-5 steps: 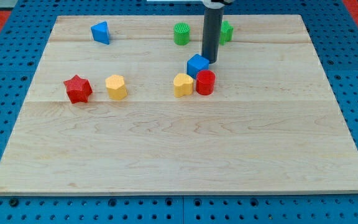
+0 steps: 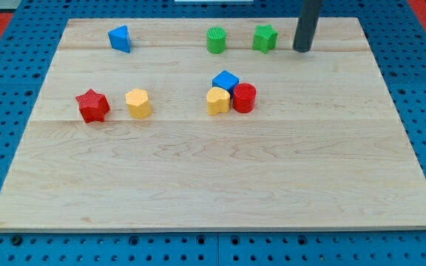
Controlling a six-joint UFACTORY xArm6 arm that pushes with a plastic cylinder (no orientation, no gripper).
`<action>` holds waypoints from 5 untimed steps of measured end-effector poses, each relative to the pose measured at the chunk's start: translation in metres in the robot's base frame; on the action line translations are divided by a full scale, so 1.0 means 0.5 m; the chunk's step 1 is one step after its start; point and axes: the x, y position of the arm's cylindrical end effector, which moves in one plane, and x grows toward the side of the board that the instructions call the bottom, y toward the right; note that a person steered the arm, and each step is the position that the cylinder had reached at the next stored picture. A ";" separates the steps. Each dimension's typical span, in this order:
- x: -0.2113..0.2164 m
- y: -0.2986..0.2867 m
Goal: Slide the green star to the blue cube
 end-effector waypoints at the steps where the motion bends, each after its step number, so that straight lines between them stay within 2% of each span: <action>1: -0.043 -0.013; 2: -0.066 -0.055; 5: -0.053 -0.220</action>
